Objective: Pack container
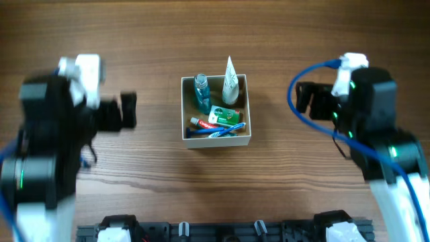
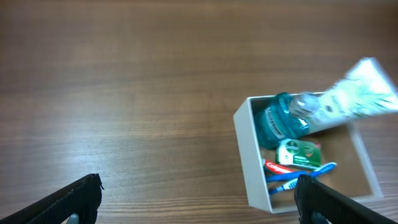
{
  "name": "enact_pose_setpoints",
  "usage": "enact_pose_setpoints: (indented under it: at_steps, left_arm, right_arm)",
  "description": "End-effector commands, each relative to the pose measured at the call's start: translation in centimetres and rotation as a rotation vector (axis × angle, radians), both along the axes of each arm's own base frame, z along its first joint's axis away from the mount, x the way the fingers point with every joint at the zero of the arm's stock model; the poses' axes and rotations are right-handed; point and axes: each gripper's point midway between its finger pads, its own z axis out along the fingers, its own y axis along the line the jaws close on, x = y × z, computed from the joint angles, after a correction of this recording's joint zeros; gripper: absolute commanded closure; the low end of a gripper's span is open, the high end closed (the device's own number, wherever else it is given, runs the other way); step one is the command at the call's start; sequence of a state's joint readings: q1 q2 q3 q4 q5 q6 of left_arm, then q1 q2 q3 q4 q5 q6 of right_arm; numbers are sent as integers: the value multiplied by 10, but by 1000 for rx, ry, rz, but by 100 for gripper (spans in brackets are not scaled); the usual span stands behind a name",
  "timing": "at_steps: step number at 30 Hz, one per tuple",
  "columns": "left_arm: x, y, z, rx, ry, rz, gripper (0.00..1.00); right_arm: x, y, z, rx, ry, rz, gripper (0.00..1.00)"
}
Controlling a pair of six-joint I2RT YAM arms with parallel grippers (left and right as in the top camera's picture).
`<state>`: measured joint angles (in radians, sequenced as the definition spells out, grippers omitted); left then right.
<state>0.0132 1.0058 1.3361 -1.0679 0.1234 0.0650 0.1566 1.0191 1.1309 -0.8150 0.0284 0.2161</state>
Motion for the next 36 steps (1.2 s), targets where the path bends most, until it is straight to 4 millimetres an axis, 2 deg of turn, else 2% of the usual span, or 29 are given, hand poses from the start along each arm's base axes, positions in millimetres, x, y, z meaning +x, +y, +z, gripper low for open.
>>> enact_pose_setpoints:
  at_steps: [1, 6, 7, 12, 25, 31, 36]
  left_arm:
    - [-49, -7, -16, -34, -77, -13, 0]
    - [-93, -7, -31, -33, -213, -16, 0]
    - [-96, -7, -29, -33, -236, -17, 0]
    - [-99, -7, -22, -31, -281, -17, 0]
    - [-112, -7, -47, -33, -167, -15, 0]
    - [-113, -7, -49, -33, -158, -15, 0]
    - [-113, -7, -49, -33, -158, -15, 0]
  right_arm:
    - [-31, -9, -24, -2, 10, -31, 0]
    - [-71, -25, -75, -5, -7, -99, 0]
    - [-75, -25, -78, 0, -14, -102, 0]
    - [-81, -26, -78, 67, -27, -148, 0]
    - [-79, -25, -86, 71, 12, -162, 0]
    - [-78, -25, -87, 69, 19, -162, 0]
    - [-95, -30, -74, 74, -66, -160, 0]
